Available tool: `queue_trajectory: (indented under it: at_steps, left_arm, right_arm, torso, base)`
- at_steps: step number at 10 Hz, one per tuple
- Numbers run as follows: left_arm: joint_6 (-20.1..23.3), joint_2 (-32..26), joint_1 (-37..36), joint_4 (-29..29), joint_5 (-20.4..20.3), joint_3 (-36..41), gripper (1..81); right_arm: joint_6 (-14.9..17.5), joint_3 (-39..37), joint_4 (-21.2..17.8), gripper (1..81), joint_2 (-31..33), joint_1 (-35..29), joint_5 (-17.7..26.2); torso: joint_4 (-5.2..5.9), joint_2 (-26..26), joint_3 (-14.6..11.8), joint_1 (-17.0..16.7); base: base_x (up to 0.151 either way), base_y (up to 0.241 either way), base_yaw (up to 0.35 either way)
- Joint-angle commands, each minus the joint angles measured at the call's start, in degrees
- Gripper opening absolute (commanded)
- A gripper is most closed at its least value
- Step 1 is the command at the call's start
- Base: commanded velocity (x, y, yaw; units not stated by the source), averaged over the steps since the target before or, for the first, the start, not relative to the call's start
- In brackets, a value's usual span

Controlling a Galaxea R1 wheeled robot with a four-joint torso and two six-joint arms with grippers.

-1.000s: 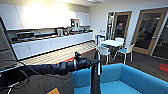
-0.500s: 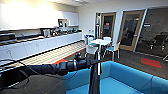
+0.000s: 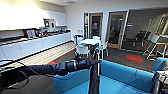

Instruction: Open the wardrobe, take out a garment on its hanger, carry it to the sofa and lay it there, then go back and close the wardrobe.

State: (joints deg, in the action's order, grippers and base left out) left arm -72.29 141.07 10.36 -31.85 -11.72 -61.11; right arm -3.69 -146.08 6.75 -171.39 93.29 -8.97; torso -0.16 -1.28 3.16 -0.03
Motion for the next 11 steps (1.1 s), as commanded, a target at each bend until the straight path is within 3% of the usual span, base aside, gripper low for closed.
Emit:
queue_trajectory:
  at_steps: [1,8,11]
  left_arm:
    - [0.58,-0.34,-9.35,-1.02,-2.17,1.26,1.0]
    - [0.57,-0.78,-9.35,-1.54,-0.94,1.87,1.0]
    - [0.66,-1.13,-9.35,-1.63,-1.2,2.57,1.0]
  right_arm:
    - [0.18,0.37,0.98,81.1,-0.3,-1.92,2.91]
    - [0.26,0.28,1.07,81.1,-0.38,-1.84,2.91]
    - [0.27,0.28,1.07,81.1,-0.38,-1.92,2.91]
  torso:
    - [0.0,0.0,0.0,0.03]
    - [0.0,0.0,0.0,0.03]
    - [0.0,0.0,0.0,0.03]
  base:
    - [0.0,0.0,-0.335]
    - [0.0,0.0,-0.292]
    - [0.055,0.0,0.0]
